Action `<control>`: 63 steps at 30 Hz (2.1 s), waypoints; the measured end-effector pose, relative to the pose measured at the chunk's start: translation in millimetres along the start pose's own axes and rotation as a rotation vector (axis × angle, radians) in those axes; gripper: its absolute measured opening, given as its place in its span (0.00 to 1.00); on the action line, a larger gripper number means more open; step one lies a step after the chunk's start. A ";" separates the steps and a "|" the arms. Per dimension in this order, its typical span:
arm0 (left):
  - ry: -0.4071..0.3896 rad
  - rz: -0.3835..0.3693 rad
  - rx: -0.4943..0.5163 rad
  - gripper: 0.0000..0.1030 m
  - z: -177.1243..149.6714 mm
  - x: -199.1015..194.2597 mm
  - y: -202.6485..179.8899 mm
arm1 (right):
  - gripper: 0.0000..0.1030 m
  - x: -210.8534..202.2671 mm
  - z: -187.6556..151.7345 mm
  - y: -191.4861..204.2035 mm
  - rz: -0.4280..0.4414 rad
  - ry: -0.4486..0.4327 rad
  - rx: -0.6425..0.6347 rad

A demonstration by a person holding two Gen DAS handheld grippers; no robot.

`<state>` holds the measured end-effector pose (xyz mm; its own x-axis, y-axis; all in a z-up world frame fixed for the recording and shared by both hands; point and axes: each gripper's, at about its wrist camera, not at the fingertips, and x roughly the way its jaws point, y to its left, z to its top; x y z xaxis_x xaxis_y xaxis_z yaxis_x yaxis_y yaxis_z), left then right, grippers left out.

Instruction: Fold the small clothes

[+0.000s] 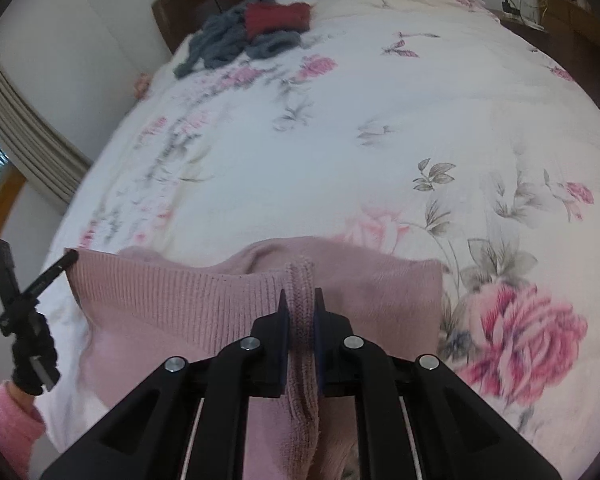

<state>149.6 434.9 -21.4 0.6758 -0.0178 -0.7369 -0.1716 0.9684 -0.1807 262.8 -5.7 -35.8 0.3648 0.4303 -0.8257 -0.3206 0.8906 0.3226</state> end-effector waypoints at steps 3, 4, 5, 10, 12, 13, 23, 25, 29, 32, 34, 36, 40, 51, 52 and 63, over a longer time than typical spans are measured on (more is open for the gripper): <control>0.043 0.047 0.021 0.09 -7.5 24.7 2.3 | 0.10 23.6 2.7 -5.2 -0.029 0.032 0.006; 0.054 0.057 0.021 0.09 -10.0 30.0 4.2 | 0.10 30.0 2.3 -7.3 -0.036 0.042 0.009; 0.067 0.067 0.022 0.09 -12.0 36.0 5.9 | 0.10 35.3 2.0 -8.8 -0.043 0.050 0.010; 0.092 0.120 0.046 0.13 -15.4 50.6 8.7 | 0.10 57.9 0.1 -14.2 -0.083 0.091 0.006; 0.115 0.143 0.050 0.15 -15.3 55.1 10.7 | 0.13 61.1 -1.0 -15.2 -0.098 0.101 0.008; 0.116 0.151 0.049 0.20 -15.1 54.5 12.2 | 0.14 59.7 -1.5 -15.8 -0.100 0.100 0.013; 0.082 0.179 0.001 0.46 -21.7 9.2 31.8 | 0.30 -10.0 -46.7 -23.8 -0.001 0.092 0.069; 0.077 0.172 0.000 0.49 -29.2 -4.9 30.7 | 0.35 -20.3 -64.9 -20.2 0.021 0.114 0.056; 0.083 0.132 0.030 0.52 -48.6 -24.1 14.5 | 0.37 -36.4 -110.8 -13.0 0.074 0.171 0.051; 0.122 0.079 0.066 0.54 -70.6 -32.7 -8.0 | 0.37 -40.6 -132.8 -8.5 0.104 0.190 0.059; 0.148 0.043 0.086 0.55 -84.6 -35.9 -20.9 | 0.37 -41.6 -142.2 -6.1 0.115 0.197 0.063; 0.180 0.022 0.103 0.55 -96.6 -35.0 -30.9 | 0.37 -41.2 -148.7 -2.9 0.134 0.205 0.058; 0.255 -0.004 0.106 0.56 -121.7 -26.8 -40.4 | 0.14 -36.5 -157.2 0.9 0.131 0.238 0.042; 0.284 0.000 0.108 0.56 -144.7 -16.5 -31.0 | 0.08 -22.8 -174.6 -19.8 0.086 0.278 0.110; 0.285 -0.003 0.104 0.56 -145.8 -16.2 -29.8 | 0.08 -21.9 -174.5 -20.0 0.084 0.278 0.111; 0.289 -0.016 0.083 0.58 -135.5 -20.4 -38.4 | 0.29 -27.5 -161.9 -27.1 0.123 0.276 0.147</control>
<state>45.2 364.4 -87.7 0.4436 -0.0918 -0.8915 -0.0949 0.9843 -0.1486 119.9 -65.4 -96.7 0.0744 0.4976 -0.8642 -0.2104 0.8550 0.4741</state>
